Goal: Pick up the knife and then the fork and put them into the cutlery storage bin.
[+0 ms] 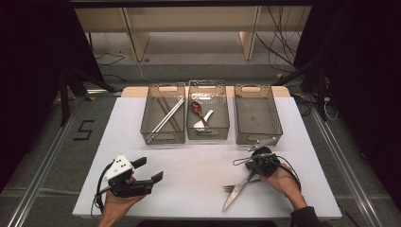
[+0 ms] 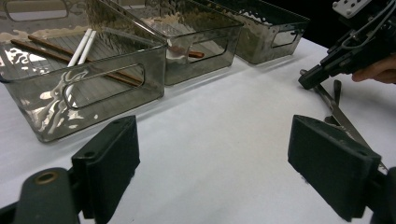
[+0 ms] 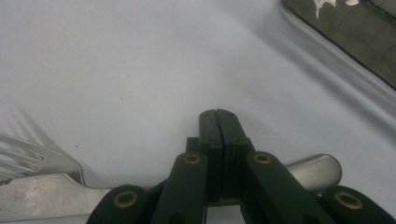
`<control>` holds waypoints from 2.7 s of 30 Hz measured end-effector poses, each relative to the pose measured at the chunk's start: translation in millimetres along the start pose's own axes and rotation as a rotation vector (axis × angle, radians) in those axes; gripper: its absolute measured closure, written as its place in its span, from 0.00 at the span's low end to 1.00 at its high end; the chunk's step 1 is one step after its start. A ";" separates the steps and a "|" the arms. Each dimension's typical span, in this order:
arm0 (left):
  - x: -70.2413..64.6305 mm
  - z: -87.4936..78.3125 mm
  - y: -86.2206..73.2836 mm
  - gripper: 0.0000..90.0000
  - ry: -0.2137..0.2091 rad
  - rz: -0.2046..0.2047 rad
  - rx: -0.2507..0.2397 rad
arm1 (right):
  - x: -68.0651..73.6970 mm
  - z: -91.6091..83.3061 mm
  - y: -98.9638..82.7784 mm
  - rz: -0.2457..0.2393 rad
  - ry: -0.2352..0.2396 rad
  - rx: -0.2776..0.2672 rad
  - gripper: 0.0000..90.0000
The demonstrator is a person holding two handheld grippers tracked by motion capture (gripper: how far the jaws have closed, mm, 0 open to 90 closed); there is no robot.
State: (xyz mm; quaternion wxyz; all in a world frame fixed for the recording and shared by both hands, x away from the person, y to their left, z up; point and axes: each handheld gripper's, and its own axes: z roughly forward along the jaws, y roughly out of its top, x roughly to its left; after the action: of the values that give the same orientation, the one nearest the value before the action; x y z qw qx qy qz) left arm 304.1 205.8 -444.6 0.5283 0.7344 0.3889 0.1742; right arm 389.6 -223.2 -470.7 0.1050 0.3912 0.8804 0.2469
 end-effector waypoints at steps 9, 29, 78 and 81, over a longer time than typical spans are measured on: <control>-0.5 -0.3 -0.2 0.18 0.000 0.003 0.003 | 1.5 -1.5 0.1 0.002 -0.011 0.024 1.00; -1.0 -0.3 -0.6 0.18 -0.001 0.004 0.003 | 1.4 -26.5 -30.9 0.066 -0.032 0.103 1.00; -1.5 -0.3 -0.6 0.18 0.004 0.006 0.004 | 17.8 -73.5 -61.9 -0.095 0.032 0.142 0.64; -1.4 -0.2 -0.5 0.18 0.003 0.008 0.004 | 23.9 -66.8 -60.2 -0.143 0.051 0.181 0.55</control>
State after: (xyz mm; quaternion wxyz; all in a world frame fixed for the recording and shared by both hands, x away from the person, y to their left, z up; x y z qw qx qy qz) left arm 302.9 204.9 -444.7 0.5255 0.7366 0.3873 0.1768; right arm 309.9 -263.4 -444.4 0.0641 0.3290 0.9271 0.1679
